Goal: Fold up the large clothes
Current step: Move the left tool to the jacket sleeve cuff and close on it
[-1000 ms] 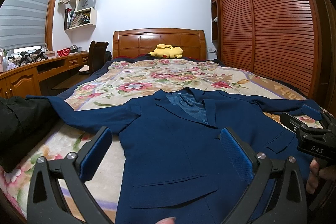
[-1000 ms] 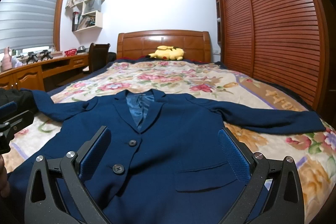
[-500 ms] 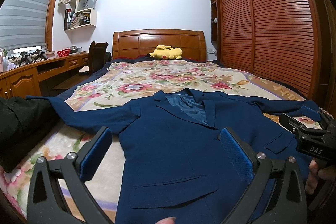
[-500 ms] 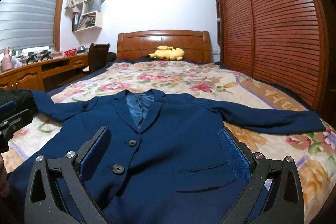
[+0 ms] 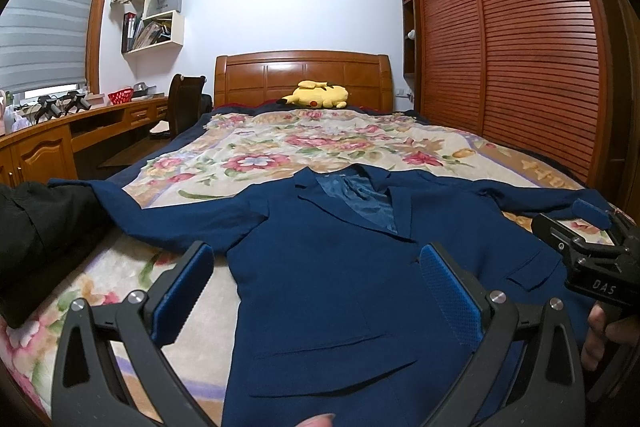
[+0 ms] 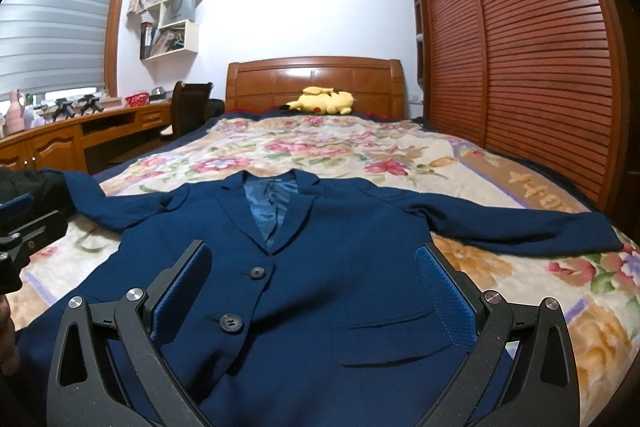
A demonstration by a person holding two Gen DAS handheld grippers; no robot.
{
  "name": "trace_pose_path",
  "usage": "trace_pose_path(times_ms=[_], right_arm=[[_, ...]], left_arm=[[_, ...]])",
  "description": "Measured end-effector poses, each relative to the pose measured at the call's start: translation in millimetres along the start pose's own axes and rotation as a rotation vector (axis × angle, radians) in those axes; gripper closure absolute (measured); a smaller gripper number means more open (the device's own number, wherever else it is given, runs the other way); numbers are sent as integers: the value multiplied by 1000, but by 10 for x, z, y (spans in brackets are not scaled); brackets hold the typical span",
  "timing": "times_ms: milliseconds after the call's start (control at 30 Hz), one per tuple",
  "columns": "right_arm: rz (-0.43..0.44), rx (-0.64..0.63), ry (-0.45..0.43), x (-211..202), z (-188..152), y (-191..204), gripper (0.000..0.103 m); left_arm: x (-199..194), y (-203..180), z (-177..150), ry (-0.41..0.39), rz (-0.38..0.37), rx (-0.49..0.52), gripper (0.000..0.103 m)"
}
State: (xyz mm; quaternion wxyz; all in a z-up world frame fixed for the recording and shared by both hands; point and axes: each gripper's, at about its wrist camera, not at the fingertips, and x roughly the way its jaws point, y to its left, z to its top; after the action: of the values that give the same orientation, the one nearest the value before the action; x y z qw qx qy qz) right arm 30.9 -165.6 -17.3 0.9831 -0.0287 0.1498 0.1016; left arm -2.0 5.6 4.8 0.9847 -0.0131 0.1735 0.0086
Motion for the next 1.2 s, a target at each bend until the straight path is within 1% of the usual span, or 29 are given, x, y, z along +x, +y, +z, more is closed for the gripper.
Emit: trace_pose_path(times_ms=[167,300,467,733,967,1133,1200], right_arm=[[42,-8,16,26,47,14,0],[77,-23,25,93,62,165,0],[129,-32,38,162,86,330,0],[169,-45,37,194,107,551,0],[190,-72,48,270,131,717,0],[223,-91,58,384,266,842,0],[224,-102,65,427,308,890,0]], left_arm=[[40,96,15,26,9,15,0],[54,249,62,45,20,18,0],[52,482,64,60,63,12,0],[78,799,5,90,121,17,0],[173,1073,-1,132,117,5,0],[305,1250,38,183,121,19,0],[362,1317,56,195,123,19,0]])
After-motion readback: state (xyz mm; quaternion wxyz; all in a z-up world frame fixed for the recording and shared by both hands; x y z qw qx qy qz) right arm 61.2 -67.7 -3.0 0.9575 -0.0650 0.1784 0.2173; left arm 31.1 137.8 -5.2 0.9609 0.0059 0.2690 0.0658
